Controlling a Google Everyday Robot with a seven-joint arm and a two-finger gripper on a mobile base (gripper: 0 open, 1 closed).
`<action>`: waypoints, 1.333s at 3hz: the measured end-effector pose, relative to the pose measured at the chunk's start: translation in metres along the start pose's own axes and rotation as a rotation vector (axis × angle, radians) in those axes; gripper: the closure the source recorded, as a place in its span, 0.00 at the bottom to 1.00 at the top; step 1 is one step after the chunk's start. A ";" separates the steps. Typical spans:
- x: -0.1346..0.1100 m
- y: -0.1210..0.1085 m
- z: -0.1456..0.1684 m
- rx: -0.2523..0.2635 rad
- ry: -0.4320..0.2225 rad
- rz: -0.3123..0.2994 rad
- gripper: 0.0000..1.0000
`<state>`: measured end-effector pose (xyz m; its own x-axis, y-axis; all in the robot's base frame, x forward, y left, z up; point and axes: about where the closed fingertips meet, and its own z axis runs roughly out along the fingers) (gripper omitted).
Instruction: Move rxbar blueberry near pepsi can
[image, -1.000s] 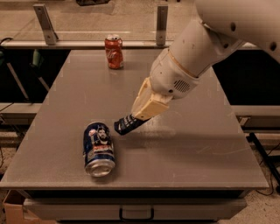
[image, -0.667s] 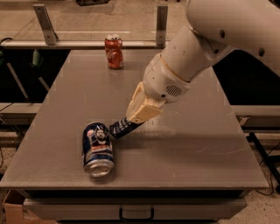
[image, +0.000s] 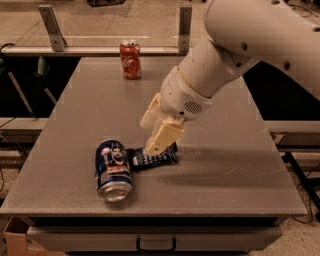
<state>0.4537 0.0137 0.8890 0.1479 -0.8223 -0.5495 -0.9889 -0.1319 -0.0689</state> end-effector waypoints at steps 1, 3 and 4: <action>0.004 -0.005 -0.001 0.009 0.005 0.006 0.00; 0.075 -0.054 -0.096 0.177 -0.024 0.117 0.00; 0.116 -0.074 -0.178 0.338 -0.024 0.146 0.00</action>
Offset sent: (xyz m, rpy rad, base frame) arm 0.0841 -0.0996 0.0451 0.0293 -0.0856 -0.2280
